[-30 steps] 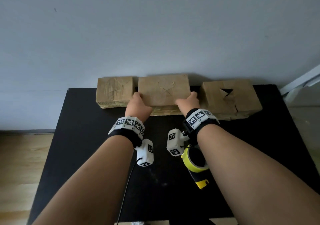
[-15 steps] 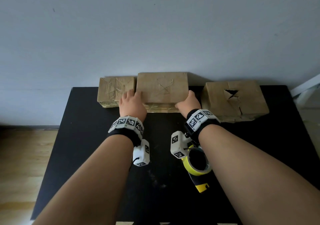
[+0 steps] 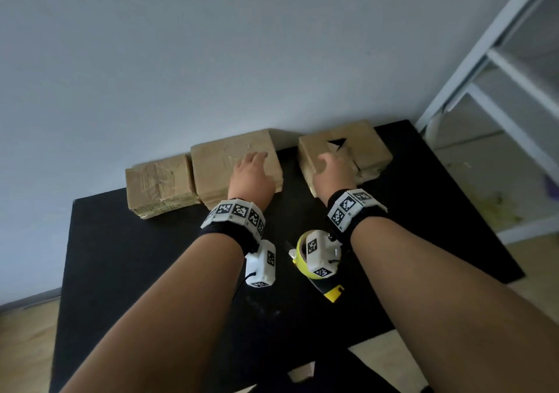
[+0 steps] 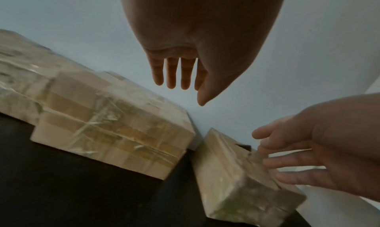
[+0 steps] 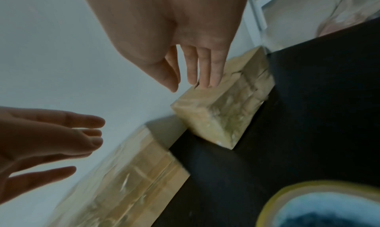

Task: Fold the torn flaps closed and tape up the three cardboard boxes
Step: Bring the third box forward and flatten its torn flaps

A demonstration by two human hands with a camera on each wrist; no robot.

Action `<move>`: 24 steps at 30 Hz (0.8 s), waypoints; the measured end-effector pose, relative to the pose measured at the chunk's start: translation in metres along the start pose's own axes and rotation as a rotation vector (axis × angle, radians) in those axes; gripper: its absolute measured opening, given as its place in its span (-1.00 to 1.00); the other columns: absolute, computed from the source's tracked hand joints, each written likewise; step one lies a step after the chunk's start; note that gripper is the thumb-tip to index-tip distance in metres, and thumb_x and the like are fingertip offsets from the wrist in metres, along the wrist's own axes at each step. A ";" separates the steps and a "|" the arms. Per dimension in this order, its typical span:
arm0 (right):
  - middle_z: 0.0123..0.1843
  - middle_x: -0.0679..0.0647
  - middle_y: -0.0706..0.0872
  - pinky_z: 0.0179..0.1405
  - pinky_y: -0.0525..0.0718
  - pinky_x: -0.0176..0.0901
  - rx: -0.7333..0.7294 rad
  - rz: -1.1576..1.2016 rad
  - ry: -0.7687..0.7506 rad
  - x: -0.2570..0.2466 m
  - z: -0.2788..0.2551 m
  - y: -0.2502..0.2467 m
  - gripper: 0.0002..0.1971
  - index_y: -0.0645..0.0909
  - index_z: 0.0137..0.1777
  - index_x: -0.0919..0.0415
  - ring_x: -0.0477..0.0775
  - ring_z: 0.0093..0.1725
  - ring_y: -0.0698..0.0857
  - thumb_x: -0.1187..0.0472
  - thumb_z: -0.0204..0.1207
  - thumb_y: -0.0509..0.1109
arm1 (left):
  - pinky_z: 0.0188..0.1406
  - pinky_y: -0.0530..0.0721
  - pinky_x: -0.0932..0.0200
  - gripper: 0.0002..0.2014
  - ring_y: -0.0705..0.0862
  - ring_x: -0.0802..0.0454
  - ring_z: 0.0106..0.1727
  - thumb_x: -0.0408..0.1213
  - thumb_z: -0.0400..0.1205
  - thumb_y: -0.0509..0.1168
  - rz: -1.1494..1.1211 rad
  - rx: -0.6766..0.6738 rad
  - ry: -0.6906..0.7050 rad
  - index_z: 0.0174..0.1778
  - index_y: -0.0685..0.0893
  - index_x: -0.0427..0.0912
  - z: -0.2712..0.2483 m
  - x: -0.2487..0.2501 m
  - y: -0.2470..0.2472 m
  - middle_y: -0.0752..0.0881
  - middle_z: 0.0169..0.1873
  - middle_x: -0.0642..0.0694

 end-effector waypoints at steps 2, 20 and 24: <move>0.47 0.16 0.54 0.31 0.55 0.03 0.039 0.026 0.046 0.018 0.000 -0.014 -0.52 0.47 0.53 0.16 0.21 0.42 0.55 0.36 0.60 0.24 | 0.56 0.31 0.01 -0.42 0.32 -0.12 0.58 -0.40 0.63 0.21 -0.029 -0.032 0.028 0.62 0.33 -0.14 0.001 0.018 0.010 0.35 0.58 -0.11; 0.50 0.26 0.47 0.33 0.55 0.09 -0.142 0.038 0.270 0.122 0.098 -0.071 -0.37 0.23 0.62 0.25 0.31 0.43 0.54 0.22 0.58 0.35 | 0.06 0.48 0.14 -0.60 0.60 -0.15 0.29 -0.26 0.72 0.17 -0.188 -0.253 -0.384 0.48 0.45 -0.26 0.041 0.087 0.116 0.62 0.31 -0.23; 0.47 0.28 0.43 0.35 0.56 0.14 -0.155 -0.018 0.285 0.125 0.100 -0.074 -0.46 0.41 0.51 0.29 0.33 0.40 0.52 0.12 0.56 0.35 | 0.12 0.57 0.06 -0.63 0.65 -0.13 0.21 -0.18 0.72 0.19 -0.208 -0.158 -0.351 0.42 0.55 -0.22 0.036 0.087 0.114 0.69 0.22 -0.17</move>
Point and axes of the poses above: each hand's wrist, its own z-axis towards the middle knuckle, its own y-axis out of the palm, x = y × z, the point moved 1 cm from there along z, towards the middle knuckle
